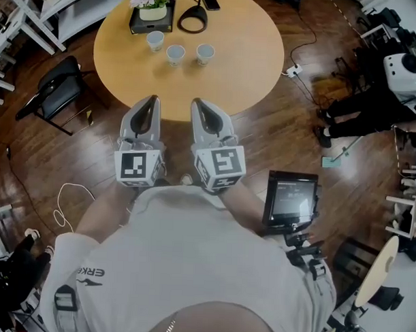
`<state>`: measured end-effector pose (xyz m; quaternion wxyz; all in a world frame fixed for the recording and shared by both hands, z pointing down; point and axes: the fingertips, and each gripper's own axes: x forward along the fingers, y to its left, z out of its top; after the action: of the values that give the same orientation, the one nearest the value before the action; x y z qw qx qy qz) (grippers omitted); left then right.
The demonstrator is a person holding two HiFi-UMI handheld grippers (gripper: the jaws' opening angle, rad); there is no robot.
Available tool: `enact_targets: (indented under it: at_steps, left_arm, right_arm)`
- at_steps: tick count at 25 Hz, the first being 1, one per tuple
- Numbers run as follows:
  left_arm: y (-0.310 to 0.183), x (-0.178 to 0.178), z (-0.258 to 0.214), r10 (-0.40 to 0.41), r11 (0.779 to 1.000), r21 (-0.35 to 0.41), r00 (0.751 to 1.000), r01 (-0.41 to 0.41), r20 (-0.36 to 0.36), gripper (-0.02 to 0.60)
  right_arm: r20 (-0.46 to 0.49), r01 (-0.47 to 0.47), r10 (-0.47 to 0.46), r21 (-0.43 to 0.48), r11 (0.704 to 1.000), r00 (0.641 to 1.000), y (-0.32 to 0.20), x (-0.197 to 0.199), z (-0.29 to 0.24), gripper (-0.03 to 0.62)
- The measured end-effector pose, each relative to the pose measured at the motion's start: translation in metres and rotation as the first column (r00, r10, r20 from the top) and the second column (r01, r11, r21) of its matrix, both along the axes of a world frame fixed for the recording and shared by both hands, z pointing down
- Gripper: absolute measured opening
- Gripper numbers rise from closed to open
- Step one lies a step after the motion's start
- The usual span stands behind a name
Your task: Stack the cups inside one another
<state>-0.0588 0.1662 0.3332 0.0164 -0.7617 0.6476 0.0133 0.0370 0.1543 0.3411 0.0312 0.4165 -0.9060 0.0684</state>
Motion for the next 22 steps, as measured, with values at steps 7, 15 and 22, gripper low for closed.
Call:
enact_targets:
  at_steps: [7,15,22]
  left_arm:
    - [-0.074,-0.036,0.012,0.053,0.998,-0.013,0.997,-0.054,-0.058,0.002]
    - [-0.145,-0.080,0.021,0.138,0.990,-0.023,0.988,-0.139,-0.064,0.002]
    - [-0.187,-0.092,0.024,0.153,0.987,-0.041,0.987,-0.155,-0.047,0.002]
  right_arm:
    - [-0.061,-0.087,0.086,-0.012,0.996,0.994,-0.062,-0.023,0.008,0.014]
    - [-0.119,-0.179,0.175,-0.020,0.984,0.977,-0.124,-0.058,0.017,0.014]
    - [-0.125,-0.214,0.211,-0.009,0.977,0.969,-0.169,-0.059,0.017,0.014]
